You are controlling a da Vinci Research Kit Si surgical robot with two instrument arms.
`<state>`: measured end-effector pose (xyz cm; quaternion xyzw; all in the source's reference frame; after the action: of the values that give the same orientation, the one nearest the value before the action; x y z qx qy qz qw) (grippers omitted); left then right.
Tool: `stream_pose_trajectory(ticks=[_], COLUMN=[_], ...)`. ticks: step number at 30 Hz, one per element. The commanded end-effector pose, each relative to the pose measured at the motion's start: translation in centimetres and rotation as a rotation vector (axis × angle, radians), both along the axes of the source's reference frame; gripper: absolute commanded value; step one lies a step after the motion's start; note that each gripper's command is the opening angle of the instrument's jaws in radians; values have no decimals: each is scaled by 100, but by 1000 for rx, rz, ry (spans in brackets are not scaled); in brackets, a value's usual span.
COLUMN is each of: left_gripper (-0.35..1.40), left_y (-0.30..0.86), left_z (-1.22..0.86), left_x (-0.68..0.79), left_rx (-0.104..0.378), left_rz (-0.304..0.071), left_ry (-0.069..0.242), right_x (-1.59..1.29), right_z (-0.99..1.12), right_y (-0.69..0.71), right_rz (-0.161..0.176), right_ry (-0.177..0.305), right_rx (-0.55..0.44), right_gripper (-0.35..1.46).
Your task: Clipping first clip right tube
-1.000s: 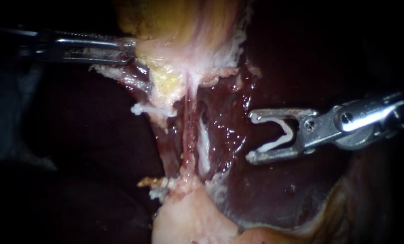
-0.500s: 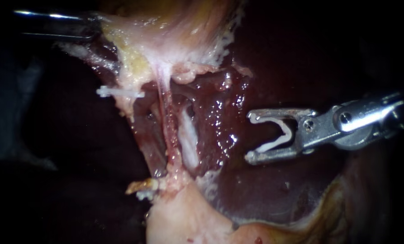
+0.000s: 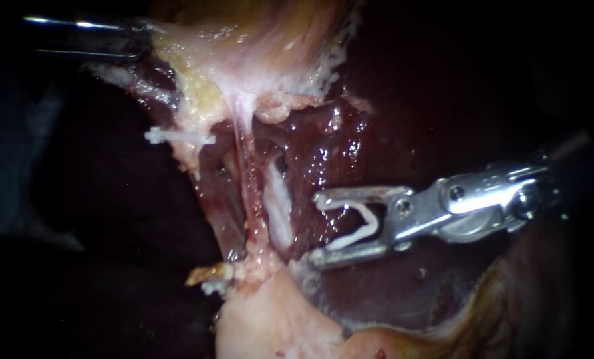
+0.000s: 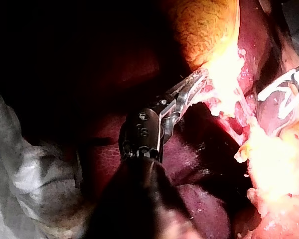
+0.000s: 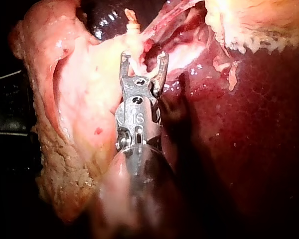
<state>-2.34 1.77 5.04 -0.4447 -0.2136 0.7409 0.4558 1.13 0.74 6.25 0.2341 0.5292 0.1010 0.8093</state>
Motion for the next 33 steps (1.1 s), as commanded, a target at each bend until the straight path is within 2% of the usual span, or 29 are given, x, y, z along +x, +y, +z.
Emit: stream_pose_trajectory(ticks=[1,9,16,26,33], left_gripper=[-35,-35,-35,-35,-35], left_y=[0,-1,-1,-2,-2], left_z=[0,1,2,3,4], left_x=[0,-2,-4,-6,-7], left_rx=[0,-1,-2,-2,-3], left_rz=[0,-2,-3,-4,-4], left_ry=[0,2,2,3,3], right_x=[5,39,68,94,95], right_z=[3,32,52,60,48], right_y=[-1,-13,-16,-20,-29], right_rz=[3,16,29,32,35], right_ry=[-2,21,75,129,169], right_rx=[13,92,162,225,267], right_gripper=[50,50,50,50,49])
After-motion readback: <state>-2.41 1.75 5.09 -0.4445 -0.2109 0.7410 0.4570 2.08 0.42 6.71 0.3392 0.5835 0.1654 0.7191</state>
